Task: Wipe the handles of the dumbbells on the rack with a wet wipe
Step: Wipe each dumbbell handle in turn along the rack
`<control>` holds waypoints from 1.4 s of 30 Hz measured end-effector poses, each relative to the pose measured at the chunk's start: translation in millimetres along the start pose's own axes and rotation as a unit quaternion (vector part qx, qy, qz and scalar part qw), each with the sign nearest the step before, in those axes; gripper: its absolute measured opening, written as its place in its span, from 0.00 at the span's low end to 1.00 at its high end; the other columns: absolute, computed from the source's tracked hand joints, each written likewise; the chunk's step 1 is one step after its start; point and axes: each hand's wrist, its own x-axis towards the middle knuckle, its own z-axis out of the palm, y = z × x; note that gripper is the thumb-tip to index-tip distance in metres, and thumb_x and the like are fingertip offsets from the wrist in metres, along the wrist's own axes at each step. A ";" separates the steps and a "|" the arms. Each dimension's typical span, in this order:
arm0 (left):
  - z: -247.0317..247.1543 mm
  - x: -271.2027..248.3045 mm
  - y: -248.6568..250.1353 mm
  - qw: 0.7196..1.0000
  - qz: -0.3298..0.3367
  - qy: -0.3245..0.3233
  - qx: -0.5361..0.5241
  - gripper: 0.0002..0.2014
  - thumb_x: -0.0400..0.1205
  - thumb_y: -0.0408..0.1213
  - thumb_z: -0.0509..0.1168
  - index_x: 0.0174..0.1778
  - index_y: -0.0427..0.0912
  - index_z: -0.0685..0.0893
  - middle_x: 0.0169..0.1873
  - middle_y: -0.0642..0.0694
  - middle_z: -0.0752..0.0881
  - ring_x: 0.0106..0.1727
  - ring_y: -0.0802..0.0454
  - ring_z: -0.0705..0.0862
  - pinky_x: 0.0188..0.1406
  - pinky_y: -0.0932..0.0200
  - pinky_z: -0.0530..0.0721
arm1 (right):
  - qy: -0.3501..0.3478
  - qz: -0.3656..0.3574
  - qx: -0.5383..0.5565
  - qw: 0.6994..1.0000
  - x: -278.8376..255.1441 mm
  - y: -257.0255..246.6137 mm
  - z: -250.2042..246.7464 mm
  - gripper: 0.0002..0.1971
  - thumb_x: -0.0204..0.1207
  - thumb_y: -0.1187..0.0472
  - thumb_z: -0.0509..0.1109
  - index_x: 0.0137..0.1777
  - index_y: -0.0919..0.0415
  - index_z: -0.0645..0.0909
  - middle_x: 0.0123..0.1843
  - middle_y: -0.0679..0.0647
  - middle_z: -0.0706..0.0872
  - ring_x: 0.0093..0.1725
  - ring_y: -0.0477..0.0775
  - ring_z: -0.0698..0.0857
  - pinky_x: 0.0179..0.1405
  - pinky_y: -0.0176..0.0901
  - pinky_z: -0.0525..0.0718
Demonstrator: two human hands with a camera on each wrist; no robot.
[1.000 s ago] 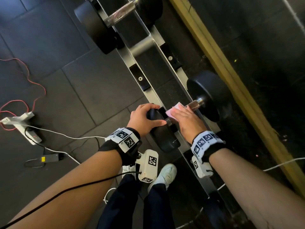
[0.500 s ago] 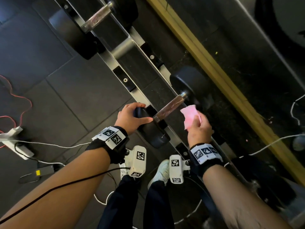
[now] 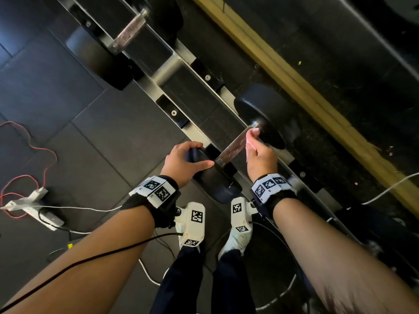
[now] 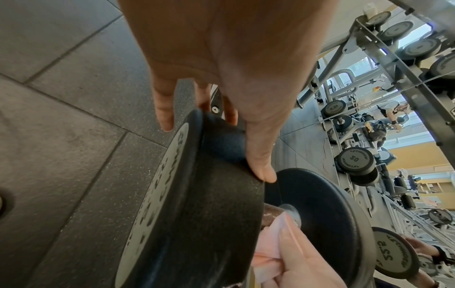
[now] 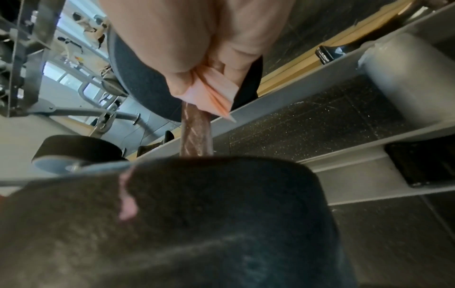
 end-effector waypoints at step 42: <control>2.6 -0.4 -5.1 1.000 0.006 -0.001 -0.005 0.26 0.71 0.53 0.79 0.64 0.63 0.80 0.68 0.49 0.77 0.72 0.41 0.74 0.74 0.38 0.75 | -0.041 0.025 0.045 0.998 -15.7 5.1 4.3 0.13 0.86 0.53 0.63 0.62 0.35 0.85 0.62 0.52 0.85 0.61 0.51 0.85 0.67 0.44 0.82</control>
